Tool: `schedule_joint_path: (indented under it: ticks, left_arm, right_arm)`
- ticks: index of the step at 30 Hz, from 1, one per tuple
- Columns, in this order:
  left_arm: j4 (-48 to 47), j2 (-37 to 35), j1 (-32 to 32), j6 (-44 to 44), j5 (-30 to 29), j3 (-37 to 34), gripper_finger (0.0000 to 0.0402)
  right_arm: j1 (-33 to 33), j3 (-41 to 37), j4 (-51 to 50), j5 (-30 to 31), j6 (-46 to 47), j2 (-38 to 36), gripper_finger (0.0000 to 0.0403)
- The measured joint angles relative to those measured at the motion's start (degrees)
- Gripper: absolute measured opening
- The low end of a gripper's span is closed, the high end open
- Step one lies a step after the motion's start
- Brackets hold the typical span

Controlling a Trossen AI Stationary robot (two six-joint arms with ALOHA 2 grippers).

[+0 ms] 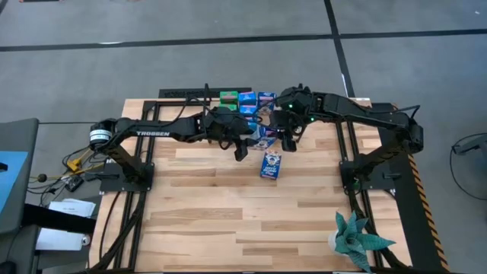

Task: Stack cereal on shelf
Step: Put the left blue cereal box on the shelf aligned with the other blue cereal box

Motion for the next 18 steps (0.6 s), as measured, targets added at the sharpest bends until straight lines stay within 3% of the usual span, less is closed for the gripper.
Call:
schedule_joint_path:
  ticks: [5, 10, 18]
  left_arm:
    - [-7.95, -2.63, 0.07, -2.81, -1.2, 0.01, 0.0241]
    - [-14.04, -6.81, -0.06, -4.98, -1.22, 0.01, 0.0247]
    - [-16.55, -11.79, -0.7, -6.03, -2.08, 0.04, 0.0247]
  right_arm:
    - [-0.4, 0.0, -0.63, 0.0, -0.57, 0.0, 0.0131]
    - [-1.99, 0.0, -3.56, 2.06, -1.03, 0.0, 0.0131]
    - [-4.39, 0.0, -6.66, 11.36, -6.94, 0.0, 0.0131]
